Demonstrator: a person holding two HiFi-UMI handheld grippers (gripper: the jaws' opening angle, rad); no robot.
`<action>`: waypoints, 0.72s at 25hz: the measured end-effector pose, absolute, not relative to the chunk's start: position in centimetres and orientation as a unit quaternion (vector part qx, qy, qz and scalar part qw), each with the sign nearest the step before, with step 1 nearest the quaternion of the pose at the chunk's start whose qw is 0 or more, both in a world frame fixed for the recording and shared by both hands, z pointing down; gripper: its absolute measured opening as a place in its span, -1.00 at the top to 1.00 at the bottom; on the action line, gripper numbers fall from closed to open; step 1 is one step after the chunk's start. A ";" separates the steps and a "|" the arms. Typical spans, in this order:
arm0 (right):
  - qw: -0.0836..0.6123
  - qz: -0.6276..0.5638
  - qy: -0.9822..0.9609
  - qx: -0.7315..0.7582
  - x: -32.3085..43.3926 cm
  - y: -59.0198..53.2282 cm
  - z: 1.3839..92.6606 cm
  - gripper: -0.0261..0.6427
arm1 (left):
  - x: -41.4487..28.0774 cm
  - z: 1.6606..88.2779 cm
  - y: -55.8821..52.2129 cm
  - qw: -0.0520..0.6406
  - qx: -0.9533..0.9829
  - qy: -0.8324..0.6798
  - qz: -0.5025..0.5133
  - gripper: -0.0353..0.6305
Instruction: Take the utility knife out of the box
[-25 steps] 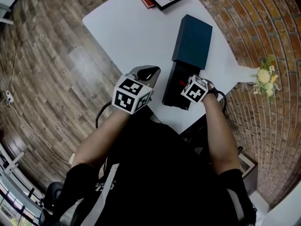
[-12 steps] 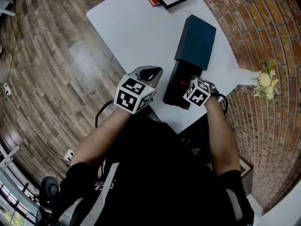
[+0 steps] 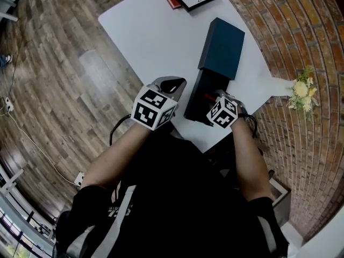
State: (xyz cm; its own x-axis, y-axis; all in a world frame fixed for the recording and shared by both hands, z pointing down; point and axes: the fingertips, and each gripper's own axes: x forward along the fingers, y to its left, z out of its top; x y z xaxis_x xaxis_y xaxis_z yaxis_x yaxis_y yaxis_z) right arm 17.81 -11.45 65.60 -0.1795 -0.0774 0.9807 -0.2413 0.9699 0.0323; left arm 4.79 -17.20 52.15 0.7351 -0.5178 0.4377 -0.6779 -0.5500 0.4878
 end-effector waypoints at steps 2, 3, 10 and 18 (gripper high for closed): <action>0.620 0.074 -0.772 0.119 17.7 -11.7 65.0 0.88 | 5.1 52.2 -17.2 0.328 0.873 -0.338 0.125 0.87; 0.615 0.078 -0.775 0.125 17.7 -11.8 64.8 0.90 | 5.2 52.2 -17.2 0.329 0.874 -0.336 0.127 0.87; 0.611 0.088 -0.776 0.128 17.7 -11.0 65.1 0.92 | 6.0 52.4 -17.0 0.329 0.877 -0.324 0.134 0.87; 0.649 0.069 -0.751 0.106 18.5 -11.0 65.5 0.60 | 5.6 52.8 -17.1 0.332 0.875 -0.324 0.138 0.87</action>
State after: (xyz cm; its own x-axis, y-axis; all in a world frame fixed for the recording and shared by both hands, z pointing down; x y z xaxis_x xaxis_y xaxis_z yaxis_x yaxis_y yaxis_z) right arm 18.47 -10.98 65.46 -0.1361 -0.0705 0.9882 -0.2484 0.9680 0.0349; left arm 5.60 -17.13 52.78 0.7522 -0.4754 0.4563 -0.6584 -0.5698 0.4917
